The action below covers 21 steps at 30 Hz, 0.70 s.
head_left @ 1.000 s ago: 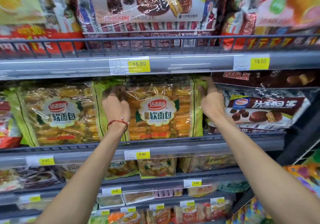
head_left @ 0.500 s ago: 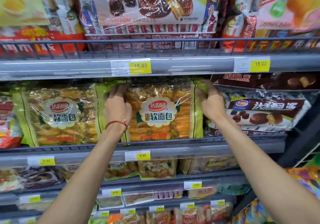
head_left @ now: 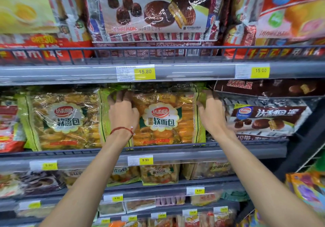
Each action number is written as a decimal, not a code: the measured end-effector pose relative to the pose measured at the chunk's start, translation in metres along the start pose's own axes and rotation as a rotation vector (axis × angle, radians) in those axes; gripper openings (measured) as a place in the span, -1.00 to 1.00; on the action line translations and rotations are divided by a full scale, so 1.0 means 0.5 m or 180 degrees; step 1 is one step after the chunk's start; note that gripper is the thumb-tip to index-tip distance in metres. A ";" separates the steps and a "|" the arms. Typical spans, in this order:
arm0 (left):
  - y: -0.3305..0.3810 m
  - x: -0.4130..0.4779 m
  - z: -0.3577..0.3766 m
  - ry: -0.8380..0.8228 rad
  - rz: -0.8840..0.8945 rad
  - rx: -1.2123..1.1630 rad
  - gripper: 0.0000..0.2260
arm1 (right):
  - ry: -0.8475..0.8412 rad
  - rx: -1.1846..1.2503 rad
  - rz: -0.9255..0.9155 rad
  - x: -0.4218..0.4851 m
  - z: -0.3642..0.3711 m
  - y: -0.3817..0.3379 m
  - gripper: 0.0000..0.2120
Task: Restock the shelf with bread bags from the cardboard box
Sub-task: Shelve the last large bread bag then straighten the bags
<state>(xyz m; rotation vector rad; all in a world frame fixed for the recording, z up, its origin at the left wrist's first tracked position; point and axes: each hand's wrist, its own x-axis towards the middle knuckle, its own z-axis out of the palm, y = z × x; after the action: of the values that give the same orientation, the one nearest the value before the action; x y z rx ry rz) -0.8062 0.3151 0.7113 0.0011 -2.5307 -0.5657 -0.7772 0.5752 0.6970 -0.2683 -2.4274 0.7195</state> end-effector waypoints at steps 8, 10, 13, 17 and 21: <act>0.024 0.001 0.002 -0.0153 0.0632 0.0323 -0.54 | 0.0363 -0.0812 -0.0484 -0.036 0.043 -0.041 -0.36; 0.036 0.003 -0.013 -0.0264 0.0647 0.0214 -0.70 | 0.0404 -0.0955 -0.0507 -0.020 0.045 -0.044 -0.35; 0.037 0.010 -0.020 -0.0364 0.0713 -0.0006 -0.81 | 0.0525 -0.1252 -0.0680 0.000 0.048 -0.040 -0.46; 0.020 0.012 -0.013 -0.0203 0.0910 0.0005 -0.70 | 0.0320 -0.0784 -0.0761 0.019 0.031 -0.030 -0.71; 0.008 0.009 -0.011 -0.0119 0.0917 0.0135 -0.66 | 0.0352 -0.0750 -0.0948 0.020 0.010 -0.013 -0.79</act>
<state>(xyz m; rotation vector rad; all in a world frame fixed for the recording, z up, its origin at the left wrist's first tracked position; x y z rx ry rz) -0.8070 0.3162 0.7194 -0.3555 -2.5167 -0.3996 -0.7884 0.5714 0.7020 -0.0337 -2.3755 0.2809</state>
